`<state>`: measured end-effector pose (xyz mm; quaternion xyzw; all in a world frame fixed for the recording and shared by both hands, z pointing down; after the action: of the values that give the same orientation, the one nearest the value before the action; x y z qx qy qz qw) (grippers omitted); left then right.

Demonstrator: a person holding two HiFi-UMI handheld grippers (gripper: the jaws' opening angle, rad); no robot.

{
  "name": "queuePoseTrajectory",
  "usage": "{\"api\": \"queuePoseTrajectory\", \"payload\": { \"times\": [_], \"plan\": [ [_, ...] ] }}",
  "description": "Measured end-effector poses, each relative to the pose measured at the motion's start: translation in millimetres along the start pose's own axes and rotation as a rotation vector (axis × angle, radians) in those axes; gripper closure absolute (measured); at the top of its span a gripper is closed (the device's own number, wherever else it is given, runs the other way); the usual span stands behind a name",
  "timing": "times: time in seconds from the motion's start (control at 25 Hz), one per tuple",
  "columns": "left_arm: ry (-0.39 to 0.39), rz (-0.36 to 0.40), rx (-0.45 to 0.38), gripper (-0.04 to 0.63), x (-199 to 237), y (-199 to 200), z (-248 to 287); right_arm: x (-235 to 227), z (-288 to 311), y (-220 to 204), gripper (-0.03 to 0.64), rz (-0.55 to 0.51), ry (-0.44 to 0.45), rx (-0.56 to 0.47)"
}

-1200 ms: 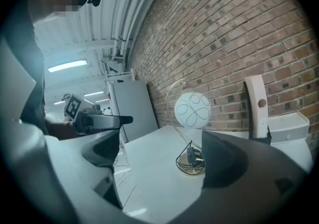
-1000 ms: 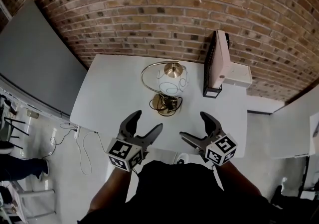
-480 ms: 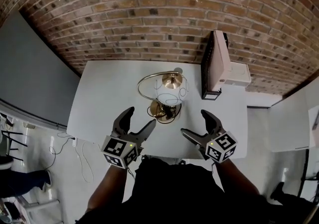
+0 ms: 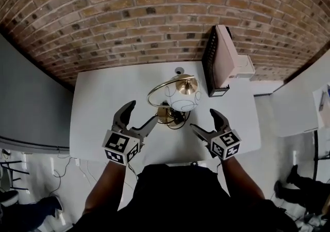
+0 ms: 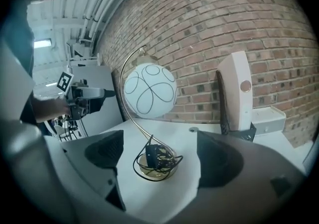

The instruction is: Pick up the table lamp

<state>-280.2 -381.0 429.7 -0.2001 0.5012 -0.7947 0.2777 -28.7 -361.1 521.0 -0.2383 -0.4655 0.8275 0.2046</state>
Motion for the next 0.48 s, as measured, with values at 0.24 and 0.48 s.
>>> {"api": "queuePoseTrajectory", "payload": {
  "times": [0.24,0.48],
  "plan": [
    [-0.074,0.041,0.009,0.219,15.8,5.0,13.8,-7.5,19.6,-19.1,0.2,-0.033,-0.095,0.039],
    [-0.09,0.04,-0.004,0.219,20.4,9.4,24.9,-18.4,41.8,-30.9,0.225,-0.064,-0.114,0.091]
  ]
}}
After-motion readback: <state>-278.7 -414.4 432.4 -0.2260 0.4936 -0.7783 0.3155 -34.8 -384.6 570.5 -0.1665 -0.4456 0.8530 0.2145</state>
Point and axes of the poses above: the fingertips, and each gripper's own axes: z forward along the fingers, x to its left, y out of its top, the point moved 5 cm from there along -z, backward along the fingers, and after that the axes turned 8 degrees about x, right-handed, at the moved point
